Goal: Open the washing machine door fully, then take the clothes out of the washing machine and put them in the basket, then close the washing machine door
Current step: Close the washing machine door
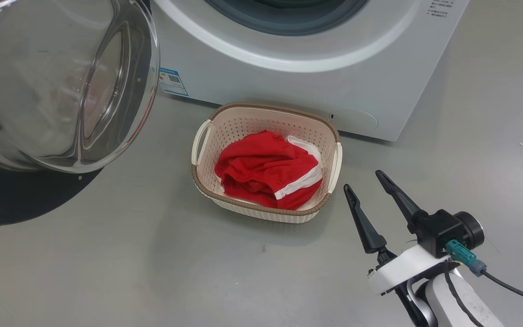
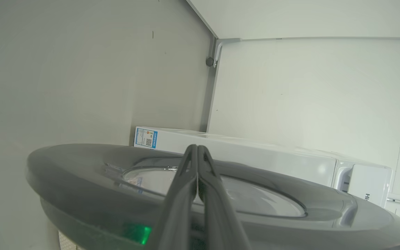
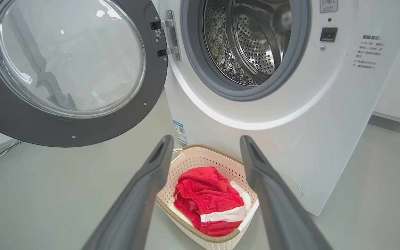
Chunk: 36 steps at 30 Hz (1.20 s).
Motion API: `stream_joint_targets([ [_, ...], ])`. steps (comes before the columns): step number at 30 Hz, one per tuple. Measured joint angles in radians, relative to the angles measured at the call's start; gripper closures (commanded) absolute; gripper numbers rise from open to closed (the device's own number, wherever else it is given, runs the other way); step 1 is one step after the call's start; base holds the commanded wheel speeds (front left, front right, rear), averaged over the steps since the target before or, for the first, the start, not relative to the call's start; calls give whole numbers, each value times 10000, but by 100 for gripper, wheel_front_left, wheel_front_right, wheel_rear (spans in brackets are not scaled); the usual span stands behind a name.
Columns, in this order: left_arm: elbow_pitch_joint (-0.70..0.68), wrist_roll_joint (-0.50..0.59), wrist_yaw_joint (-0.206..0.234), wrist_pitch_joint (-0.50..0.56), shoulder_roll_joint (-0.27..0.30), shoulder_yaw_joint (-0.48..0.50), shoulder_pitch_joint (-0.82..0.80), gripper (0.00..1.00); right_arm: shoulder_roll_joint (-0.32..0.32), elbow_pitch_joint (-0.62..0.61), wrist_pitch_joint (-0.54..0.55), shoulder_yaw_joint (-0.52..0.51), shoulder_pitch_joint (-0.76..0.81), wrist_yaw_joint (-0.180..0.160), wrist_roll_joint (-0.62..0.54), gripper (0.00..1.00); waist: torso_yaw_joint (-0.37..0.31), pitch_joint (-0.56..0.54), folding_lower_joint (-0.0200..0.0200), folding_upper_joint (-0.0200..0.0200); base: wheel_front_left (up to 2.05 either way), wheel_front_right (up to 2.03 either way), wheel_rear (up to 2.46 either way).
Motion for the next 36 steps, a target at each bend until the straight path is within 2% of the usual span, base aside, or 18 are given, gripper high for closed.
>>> stream_joint_targets([
  [21, -349, -456, -109, 1684, -493, -445, -17, 100, 125, 272, 0, 6, 43, 0, 102, 0, 208, -613, 0, 0, 0, 0, 0],
  [29, -696, -619, -284, 2508, -848, -614, 233, 100, 245, 274, 0, 169, 52, 0, 102, 0, 243, -738, 0, 0, 0, 0, 0],
  [34, -1043, -750, -619, 3016, -1197, -798, 383, 100, 282, 280, 0, 171, 54, 0, 102, 0, 254, -810, 0, 0, 0, 0, 0],
  [36, -1143, -796, -623, 3196, -1342, -836, 483, 100, 299, 280, 0, 167, 55, 0, 104, 0, 259, -839, 0, 0, 0, 0, 0],
])
